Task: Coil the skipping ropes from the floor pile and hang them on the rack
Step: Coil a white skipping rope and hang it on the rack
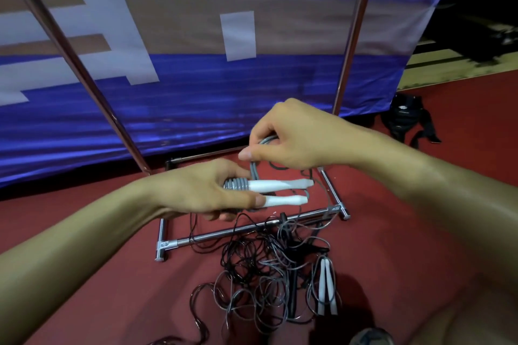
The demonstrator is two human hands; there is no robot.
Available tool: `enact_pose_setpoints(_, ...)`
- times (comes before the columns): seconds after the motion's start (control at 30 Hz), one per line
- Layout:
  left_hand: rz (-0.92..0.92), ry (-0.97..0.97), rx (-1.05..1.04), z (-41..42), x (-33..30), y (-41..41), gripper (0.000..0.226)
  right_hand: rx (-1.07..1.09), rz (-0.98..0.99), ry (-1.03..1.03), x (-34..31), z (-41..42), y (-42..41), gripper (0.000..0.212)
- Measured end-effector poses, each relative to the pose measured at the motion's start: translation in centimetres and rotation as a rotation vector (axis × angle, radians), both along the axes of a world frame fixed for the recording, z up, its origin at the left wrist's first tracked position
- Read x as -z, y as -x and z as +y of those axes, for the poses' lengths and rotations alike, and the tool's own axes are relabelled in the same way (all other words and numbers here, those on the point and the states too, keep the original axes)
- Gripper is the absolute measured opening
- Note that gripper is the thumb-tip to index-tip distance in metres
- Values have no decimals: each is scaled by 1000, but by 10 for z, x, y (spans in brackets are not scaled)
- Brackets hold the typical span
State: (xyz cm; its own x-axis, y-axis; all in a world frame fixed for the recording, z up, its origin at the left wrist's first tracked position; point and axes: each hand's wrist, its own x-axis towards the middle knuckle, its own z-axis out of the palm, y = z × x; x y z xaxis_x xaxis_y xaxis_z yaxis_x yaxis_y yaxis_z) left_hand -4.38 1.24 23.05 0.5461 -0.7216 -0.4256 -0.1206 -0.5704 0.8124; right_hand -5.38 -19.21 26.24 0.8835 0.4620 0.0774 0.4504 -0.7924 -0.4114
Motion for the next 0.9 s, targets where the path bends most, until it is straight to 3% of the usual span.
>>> enact_pose_setpoints(0.23, 38, -9, -89, -2, 4, -7, 27, -3, -26, 7, -7, -5, 14, 37)
enact_pose_setpoints(0.4, 107, 37, -191, 13, 3, -21, 34, -8, 184, -85, -11, -14, 23, 27)
enact_pose_setpoints(0.5, 166, 103, -177, 15, 8, -22, 45, 19, 266, -141, -8, -16, 23, 40)
enact_pose_setpoints(0.6, 228, 209, -149, 18, 10, -20, 51, -18, 308, -139, 0, -18, 20, 28)
enact_pose_setpoints(0.77, 227, 228, -255, 13, 9, -15, 62, -55, 306, -123, 11, -13, 21, 36)
enact_pose_setpoints(0.9, 264, 285, -369, 9, 8, -15, 62, -20, 168, -177, 13, -7, 23, 37)
